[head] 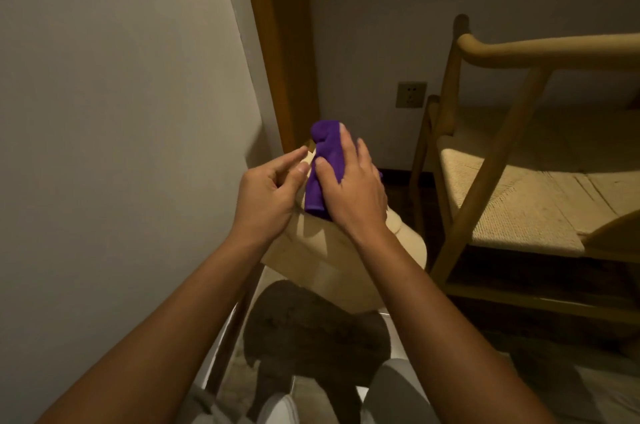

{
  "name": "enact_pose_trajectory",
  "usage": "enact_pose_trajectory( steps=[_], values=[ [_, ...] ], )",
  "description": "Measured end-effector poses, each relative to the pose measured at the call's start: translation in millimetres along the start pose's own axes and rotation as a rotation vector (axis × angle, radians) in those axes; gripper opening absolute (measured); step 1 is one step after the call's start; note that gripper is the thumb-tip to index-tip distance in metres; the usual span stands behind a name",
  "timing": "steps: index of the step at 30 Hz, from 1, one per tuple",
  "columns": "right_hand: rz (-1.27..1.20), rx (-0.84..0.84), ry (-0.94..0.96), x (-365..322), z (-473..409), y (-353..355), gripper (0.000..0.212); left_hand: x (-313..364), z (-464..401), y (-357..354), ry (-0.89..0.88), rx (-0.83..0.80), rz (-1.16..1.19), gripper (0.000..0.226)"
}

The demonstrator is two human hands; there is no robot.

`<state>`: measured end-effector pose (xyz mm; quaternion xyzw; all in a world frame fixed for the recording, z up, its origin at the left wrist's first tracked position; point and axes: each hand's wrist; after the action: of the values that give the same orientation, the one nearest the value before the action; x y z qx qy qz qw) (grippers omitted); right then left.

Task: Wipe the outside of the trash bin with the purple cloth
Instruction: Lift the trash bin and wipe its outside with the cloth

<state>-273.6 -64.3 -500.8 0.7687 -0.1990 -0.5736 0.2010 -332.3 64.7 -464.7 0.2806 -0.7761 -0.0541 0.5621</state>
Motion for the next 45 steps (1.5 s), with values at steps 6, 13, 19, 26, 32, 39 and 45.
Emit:
enact_pose_trajectory(
  steps=[6,13,19,26,32,39,45],
  values=[
    [0.089,-0.127,0.168,-6,17,-2,0.056,-12,-6,10,0.116,0.122,0.068,0.028],
    [0.213,0.116,0.089,35,89,6,0.052,-18,-8,9,0.199,0.082,0.017,0.027],
    [-0.009,0.087,-0.132,47,59,7,0.054,-11,-2,8,0.027,-0.013,-0.088,0.030],
    [-0.061,-0.053,-0.168,-6,-16,-19,0.045,-21,-2,11,-0.045,0.024,-0.090,0.030],
    [0.218,-0.033,0.110,21,11,4,0.043,-47,-11,29,0.385,0.250,0.151,0.024],
    [0.037,0.302,-0.084,83,69,11,0.041,-44,-19,19,0.377,0.254,0.184,0.020],
    [0.061,0.260,0.091,39,93,-39,0.055,-40,-17,-3,0.429,0.209,0.225,0.024]
  ],
)
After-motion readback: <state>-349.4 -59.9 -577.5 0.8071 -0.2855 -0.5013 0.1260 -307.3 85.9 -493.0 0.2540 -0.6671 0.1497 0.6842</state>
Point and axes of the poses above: each hand's wrist, its own z-axis away from the middle knuckle, its own y-axis out of the back of the hand, x = y × z, and after that the axes turned 5 degrees about -z, right-handed
